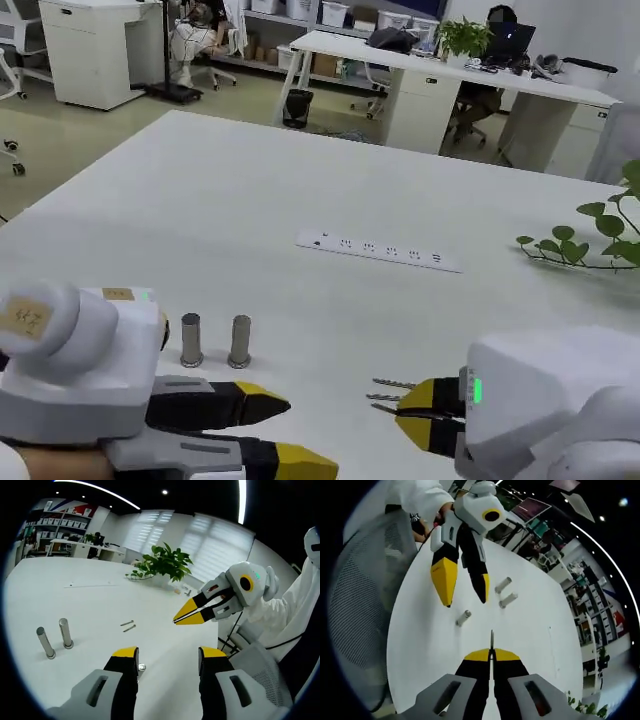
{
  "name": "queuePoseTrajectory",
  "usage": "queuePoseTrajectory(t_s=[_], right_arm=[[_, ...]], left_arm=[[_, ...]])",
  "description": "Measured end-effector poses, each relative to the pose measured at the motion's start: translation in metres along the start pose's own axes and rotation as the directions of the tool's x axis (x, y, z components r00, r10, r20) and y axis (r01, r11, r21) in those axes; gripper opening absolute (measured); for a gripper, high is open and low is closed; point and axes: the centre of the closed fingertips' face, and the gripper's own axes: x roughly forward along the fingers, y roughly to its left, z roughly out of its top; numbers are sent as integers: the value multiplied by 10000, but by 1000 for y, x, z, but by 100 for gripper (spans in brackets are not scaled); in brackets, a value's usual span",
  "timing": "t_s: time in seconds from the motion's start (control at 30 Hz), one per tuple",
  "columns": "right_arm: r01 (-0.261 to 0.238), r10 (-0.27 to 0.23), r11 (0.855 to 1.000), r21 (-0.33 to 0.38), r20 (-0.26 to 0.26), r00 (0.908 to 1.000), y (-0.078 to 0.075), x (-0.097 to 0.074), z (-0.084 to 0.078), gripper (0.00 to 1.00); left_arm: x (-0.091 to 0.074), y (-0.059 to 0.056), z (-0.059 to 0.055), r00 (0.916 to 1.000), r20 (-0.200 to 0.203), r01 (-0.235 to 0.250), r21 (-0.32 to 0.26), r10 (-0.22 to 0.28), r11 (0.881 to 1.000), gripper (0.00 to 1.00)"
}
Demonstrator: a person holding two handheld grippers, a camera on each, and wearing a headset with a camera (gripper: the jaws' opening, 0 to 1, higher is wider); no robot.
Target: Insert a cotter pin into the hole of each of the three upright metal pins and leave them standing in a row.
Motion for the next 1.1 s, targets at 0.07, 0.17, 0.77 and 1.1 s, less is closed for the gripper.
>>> queuePoseTrajectory(t_s=[0.07,0.17,0.77,1.1], right_arm=[[132,-132,9999,-97,-14,9999,0,-1,3,0],[209,-209,9998,-33,88,9997,2,-2,7,0],[383,-381,9989,-281,85,9992,9,1,18,0],[372,-367,9985,-402,137,9992,11,3,21,0]], left_arm=[[3,-3,0,9999,-24,130,-45,-130,9999,42],[7,-4,-1,9998,-41,183,-99,-183,9998,40],[14,-10,7,9986,203,485,-252,-480,9985,25],[16,-15,15,9967,414,720,-531,-699,9960,16]])
